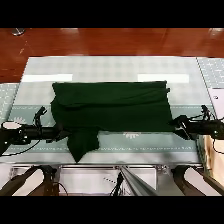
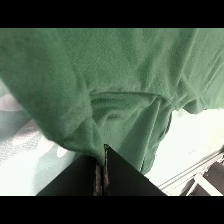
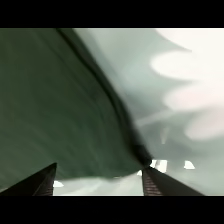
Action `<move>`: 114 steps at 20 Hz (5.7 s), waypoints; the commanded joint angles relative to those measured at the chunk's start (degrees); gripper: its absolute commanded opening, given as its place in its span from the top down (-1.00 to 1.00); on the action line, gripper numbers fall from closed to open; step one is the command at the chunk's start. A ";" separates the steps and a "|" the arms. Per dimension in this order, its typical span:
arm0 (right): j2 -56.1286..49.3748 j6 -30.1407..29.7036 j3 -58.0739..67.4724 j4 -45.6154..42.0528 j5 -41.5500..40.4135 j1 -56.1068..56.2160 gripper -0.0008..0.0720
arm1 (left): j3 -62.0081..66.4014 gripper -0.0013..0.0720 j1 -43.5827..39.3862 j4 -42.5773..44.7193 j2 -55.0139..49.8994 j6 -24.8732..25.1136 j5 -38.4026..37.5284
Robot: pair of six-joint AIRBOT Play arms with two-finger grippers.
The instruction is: Fold the shirts.
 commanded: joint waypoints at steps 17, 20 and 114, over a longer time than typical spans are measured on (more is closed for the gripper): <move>-16.26 -9.44 27.85 13.42 -0.85 9.16 0.92 | 31.65 0.91 -1.09 -0.17 -10.12 -4.61 1.73; -22.36 -6.12 37.73 13.42 -3.48 12.22 0.92 | 40.94 0.91 -2.99 -0.17 -20.31 -8.39 1.90; -33.70 6.97 62.93 7.82 -10.40 58.47 0.91 | 14.84 0.91 -27.98 6.29 25.53 -21.29 11.04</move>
